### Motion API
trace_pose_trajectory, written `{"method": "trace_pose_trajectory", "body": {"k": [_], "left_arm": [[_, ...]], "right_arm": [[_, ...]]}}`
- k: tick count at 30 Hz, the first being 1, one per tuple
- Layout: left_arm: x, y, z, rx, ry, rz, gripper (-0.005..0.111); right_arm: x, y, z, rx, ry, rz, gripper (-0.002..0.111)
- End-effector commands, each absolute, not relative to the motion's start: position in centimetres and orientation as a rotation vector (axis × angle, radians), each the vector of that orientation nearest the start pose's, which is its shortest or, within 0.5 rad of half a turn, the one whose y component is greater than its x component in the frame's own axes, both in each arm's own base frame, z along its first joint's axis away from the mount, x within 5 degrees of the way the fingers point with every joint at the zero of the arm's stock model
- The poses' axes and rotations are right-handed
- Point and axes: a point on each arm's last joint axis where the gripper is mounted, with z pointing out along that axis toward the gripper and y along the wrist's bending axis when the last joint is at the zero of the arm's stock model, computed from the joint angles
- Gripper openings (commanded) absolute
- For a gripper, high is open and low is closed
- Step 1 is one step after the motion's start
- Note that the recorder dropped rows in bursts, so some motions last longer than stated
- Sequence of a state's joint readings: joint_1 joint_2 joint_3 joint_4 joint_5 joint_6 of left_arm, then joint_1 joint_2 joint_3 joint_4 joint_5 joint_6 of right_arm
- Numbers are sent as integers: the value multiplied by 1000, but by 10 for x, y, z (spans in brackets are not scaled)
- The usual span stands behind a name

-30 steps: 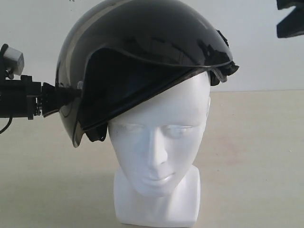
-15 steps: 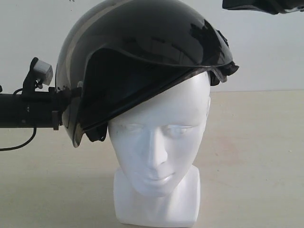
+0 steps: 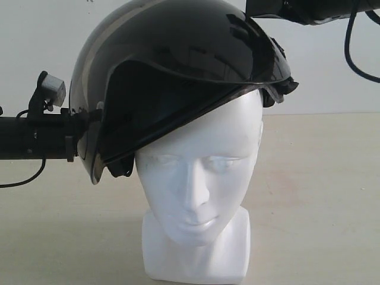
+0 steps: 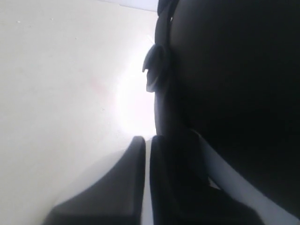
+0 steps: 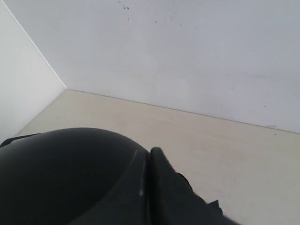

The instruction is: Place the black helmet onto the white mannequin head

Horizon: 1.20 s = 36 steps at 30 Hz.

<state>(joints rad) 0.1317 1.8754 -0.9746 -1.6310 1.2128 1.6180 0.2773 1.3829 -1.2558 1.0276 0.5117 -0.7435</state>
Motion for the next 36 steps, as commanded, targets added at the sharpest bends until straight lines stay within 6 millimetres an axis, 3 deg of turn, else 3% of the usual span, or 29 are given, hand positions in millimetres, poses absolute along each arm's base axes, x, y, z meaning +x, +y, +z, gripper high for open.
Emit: {"method": "trace_pose_trajectory", "body": {"k": [1, 9, 23, 28, 36], "left_arm": [[344, -42, 207, 396, 1923, -1308, 4], [343, -42, 231, 438, 1907, -1289, 4], [331, -44, 256, 478, 1892, -1265, 4], [332, -43, 239, 527, 1970, -1261, 4], [350, -41, 182, 418, 2100, -1370, 4]], "right_arm": [[290, 125, 392, -399, 1913, 750, 0], [289, 125, 391, -409, 1922, 758, 0], [287, 127, 390, -436, 1944, 778, 0], [287, 127, 390, -440, 1946, 777, 0], [287, 127, 389, -442, 1946, 773, 0]]}}
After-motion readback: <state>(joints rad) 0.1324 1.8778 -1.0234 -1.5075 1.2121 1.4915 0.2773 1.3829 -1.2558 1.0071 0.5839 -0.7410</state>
